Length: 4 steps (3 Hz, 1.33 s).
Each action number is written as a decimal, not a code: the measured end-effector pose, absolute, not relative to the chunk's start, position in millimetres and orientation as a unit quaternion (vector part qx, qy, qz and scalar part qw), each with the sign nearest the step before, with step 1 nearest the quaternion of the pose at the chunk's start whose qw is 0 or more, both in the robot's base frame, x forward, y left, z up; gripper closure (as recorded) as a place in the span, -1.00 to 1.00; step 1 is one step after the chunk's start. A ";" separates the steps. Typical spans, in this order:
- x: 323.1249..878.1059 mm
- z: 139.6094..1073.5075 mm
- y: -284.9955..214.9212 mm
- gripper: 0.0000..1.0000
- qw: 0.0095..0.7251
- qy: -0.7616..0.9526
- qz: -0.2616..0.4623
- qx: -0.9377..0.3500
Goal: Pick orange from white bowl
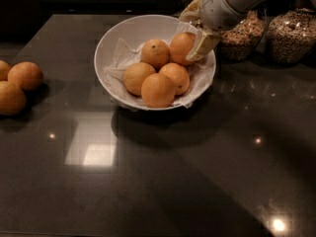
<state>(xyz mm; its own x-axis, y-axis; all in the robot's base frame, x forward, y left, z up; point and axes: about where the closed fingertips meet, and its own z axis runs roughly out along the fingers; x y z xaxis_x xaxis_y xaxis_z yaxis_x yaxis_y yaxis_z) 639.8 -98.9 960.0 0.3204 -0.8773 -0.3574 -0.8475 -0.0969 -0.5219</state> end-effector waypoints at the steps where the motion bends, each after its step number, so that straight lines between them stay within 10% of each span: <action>1: 642.7 951.0 -99.0 -0.32 0.326 0.583 -0.017 -0.744; 4: 663.7 918.3 -92.7 -0.26 0.295 0.582 -0.006 -0.758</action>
Offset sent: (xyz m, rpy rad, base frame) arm 0.0094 -0.0045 -0.0222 -0.0411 0.0442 0.0101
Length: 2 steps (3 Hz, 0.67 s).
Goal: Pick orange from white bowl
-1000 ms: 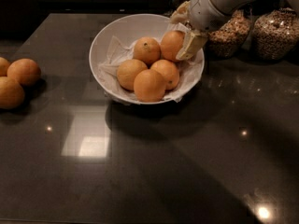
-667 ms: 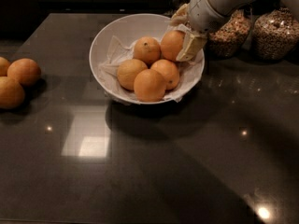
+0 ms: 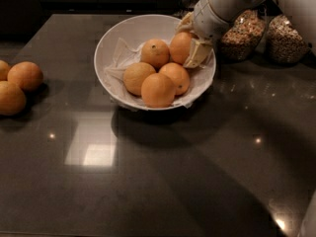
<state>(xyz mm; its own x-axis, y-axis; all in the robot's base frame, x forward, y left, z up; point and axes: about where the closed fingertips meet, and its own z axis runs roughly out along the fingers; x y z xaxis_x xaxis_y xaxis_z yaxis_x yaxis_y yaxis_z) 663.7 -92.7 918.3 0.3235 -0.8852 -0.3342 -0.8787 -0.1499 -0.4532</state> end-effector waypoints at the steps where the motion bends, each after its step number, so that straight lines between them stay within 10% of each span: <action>1: 664.7 916.7 -92.2 -0.02 0.294 0.582 -0.004 -0.759; 2: 665.2 915.7 -91.7 0.14 0.293 0.582 -0.003 -0.759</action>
Offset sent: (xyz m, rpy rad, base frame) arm 0.0044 0.0006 -0.0056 0.0061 0.0169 0.0000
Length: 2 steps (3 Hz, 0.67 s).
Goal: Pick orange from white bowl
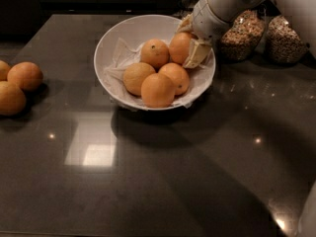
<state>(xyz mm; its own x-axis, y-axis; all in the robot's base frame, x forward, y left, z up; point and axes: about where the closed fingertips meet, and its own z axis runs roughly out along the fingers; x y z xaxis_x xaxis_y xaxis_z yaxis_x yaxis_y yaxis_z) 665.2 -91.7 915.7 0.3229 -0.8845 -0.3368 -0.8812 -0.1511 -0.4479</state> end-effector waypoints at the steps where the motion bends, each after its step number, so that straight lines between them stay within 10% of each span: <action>1: 664.7 918.3 -91.7 0.51 0.293 0.582 -0.003 -0.759; 2: 664.7 918.3 -91.7 0.96 0.293 0.582 -0.003 -0.759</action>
Offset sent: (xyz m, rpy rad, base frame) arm -0.0005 0.0000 0.0025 0.0000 0.0000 0.0000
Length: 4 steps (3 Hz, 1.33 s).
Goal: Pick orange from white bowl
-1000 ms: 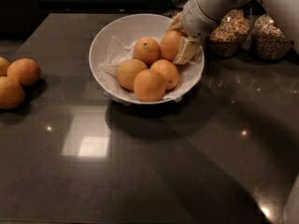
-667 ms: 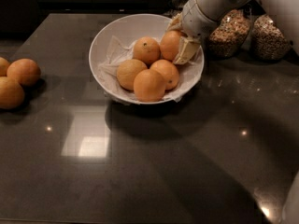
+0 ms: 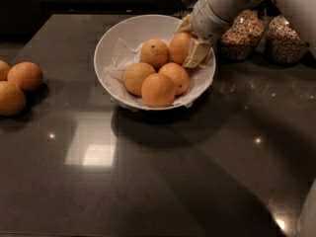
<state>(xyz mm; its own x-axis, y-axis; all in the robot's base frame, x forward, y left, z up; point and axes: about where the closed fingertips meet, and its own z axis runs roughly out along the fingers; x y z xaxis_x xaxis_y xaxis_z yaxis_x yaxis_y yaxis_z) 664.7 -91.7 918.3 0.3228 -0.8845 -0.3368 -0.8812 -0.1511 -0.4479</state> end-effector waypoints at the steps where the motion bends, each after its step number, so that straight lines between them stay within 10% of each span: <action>1: 663.5 927.2 -89.7 1.00 0.306 0.580 0.004 -0.755; 4: 616.3 979.3 -95.1 1.00 0.359 0.569 0.079 -0.736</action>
Offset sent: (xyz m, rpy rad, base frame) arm -0.0184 0.0028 0.0746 0.1341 -0.0880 0.0287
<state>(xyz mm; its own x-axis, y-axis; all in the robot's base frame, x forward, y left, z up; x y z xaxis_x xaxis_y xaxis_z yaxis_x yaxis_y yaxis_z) 616.3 -95.1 979.3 0.3400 -0.7805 -0.5246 -0.8937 -0.0944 -0.4387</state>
